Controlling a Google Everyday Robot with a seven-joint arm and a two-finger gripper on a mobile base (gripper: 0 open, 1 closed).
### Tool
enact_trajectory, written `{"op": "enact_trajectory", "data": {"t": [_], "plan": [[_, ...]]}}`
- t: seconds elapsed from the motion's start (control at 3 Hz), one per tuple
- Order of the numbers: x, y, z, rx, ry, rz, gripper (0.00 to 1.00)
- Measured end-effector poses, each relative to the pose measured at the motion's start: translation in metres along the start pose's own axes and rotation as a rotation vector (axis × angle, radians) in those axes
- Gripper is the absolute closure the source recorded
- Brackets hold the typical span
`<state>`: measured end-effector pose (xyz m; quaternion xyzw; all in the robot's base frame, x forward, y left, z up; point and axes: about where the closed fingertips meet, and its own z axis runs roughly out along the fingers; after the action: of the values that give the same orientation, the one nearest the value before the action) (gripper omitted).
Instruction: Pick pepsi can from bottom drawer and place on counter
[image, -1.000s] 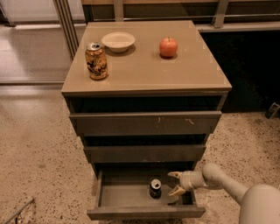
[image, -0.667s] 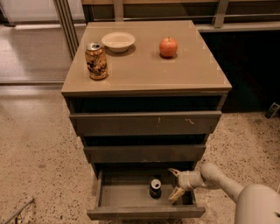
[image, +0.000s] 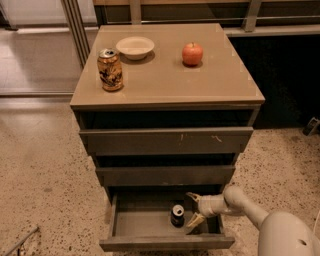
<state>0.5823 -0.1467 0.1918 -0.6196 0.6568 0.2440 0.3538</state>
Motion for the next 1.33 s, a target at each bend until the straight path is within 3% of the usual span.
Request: {"op": "enact_trajectory", "data": {"t": [1.0,1.33], "plan": [[-0.012,0.011,0.045,-0.083,-0.077,0.013,0.18],[-0.012,0.011,0.045,-0.083,-0.077,0.013,0.37]]}}
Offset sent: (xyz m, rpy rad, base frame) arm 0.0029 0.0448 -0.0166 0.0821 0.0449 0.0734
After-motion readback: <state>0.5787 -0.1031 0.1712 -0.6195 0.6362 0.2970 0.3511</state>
